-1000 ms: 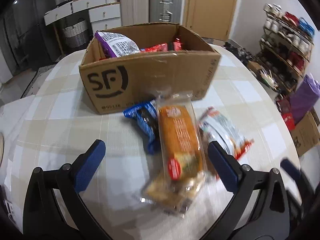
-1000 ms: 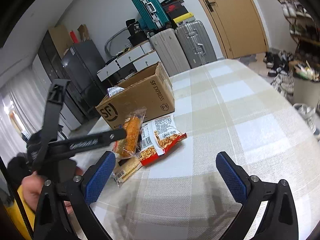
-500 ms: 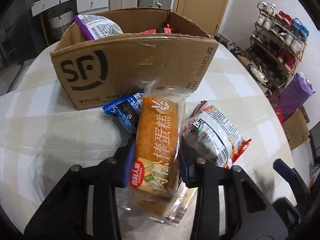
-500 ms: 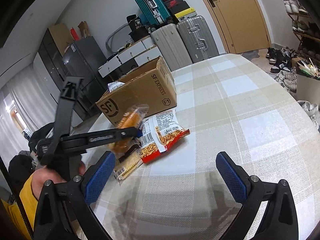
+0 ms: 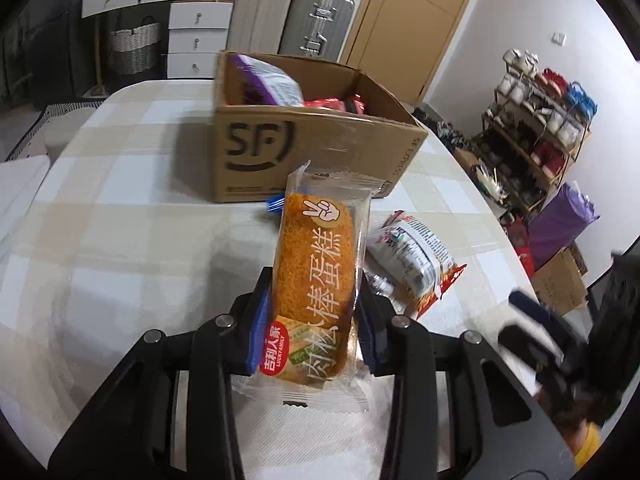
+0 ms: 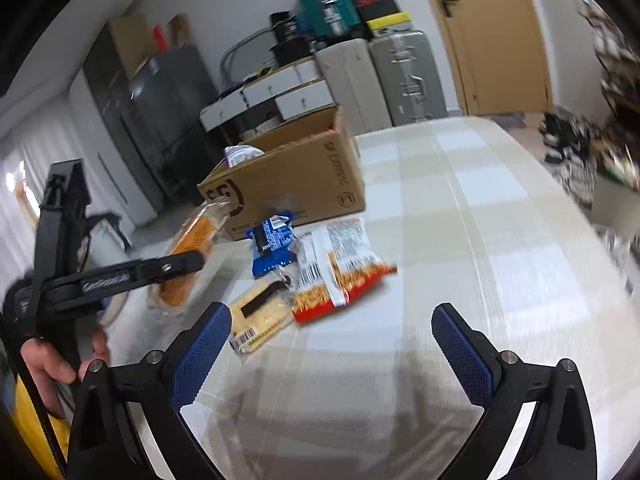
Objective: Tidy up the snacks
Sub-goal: 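Grasp the white noodle-snack bag with the right gripper while the left gripper holds the cake bar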
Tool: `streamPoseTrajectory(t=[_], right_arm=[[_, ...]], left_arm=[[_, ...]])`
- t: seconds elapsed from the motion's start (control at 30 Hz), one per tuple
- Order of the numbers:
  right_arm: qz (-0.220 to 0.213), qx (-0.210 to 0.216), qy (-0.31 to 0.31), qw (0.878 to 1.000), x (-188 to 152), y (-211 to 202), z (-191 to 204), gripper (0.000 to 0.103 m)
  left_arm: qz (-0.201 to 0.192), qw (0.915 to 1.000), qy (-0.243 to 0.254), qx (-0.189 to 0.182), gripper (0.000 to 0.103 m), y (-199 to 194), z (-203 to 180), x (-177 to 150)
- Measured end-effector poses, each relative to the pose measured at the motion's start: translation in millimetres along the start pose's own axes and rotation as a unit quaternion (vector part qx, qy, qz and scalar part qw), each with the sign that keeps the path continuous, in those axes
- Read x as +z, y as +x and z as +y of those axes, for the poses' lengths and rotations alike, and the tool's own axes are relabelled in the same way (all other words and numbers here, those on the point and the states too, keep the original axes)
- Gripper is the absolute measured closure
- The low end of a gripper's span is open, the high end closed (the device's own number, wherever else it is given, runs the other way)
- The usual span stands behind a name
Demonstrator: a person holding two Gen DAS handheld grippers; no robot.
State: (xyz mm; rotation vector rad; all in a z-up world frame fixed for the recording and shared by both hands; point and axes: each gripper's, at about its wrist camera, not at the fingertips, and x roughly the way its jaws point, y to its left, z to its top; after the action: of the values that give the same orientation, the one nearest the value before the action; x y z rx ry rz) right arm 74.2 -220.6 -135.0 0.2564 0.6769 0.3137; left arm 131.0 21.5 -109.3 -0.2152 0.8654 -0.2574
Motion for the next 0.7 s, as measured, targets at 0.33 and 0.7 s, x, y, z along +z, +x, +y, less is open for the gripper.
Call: streamPoseTrajectory(t=[0.33, 0.7], right_arm=[[0.051, -0.004, -0.068, 0.996, 60, 45, 19, 0.001], [0.140, -0.044, -0.145, 0.979, 42, 126, 25, 0.025]], left_arm=[[-0.020, 0.9996, -0.022, 0.003, 0.069, -50, 47, -34], [-0.008, 0.9990, -0.042, 0.009, 0.069, -44, 66, -43]])
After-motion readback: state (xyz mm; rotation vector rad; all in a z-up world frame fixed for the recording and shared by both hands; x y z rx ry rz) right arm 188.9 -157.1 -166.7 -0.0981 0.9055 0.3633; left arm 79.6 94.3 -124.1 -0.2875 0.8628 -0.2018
